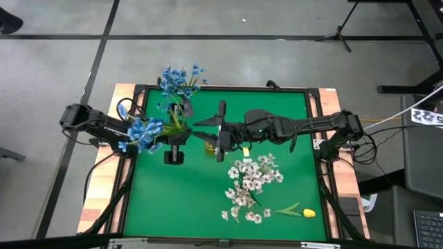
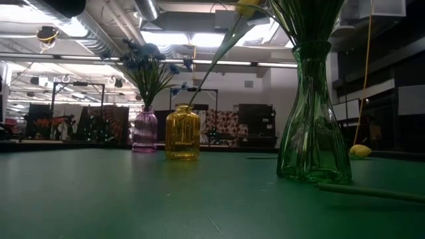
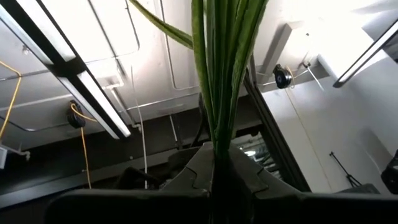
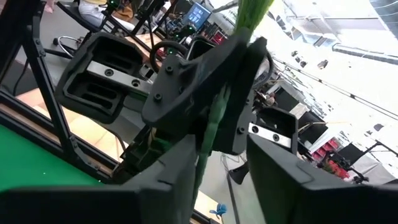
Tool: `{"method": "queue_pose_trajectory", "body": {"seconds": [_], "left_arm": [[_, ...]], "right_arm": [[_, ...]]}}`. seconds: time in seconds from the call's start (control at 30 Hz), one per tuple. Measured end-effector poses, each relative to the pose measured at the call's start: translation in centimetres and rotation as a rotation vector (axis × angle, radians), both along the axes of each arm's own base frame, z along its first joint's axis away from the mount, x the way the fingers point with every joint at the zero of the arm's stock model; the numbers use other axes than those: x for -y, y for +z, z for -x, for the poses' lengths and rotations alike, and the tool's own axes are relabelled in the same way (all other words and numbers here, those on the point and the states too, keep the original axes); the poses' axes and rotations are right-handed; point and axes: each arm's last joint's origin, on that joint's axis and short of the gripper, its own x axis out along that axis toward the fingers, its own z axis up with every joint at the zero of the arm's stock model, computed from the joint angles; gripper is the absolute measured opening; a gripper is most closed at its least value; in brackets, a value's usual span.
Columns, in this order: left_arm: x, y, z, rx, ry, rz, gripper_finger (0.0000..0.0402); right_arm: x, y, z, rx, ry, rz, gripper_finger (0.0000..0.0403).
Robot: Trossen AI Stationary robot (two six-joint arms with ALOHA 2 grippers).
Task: Sort flowers into vase by color
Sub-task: Put the blue flowers into the purple vase
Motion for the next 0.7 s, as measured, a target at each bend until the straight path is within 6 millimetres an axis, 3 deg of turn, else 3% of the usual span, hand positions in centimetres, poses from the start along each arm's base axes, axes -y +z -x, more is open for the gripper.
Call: {"method": "queue_pose_trajectory", "body": {"seconds": [0.2,0.7], "left_arm": [[0.02,-0.04,-0.04,-0.007,-0.006,-0.003,0.0006],[0.04,-0.25,-0.24,-0.047,-0.037,0.024,0.0019]], "right_arm": [[-0.05,-0.02,0.0,-0.002,0.013,0.011,0.0094],[0.81,-0.42,-0.12,-0.044,0.042,-0.001,0.0012]]}}
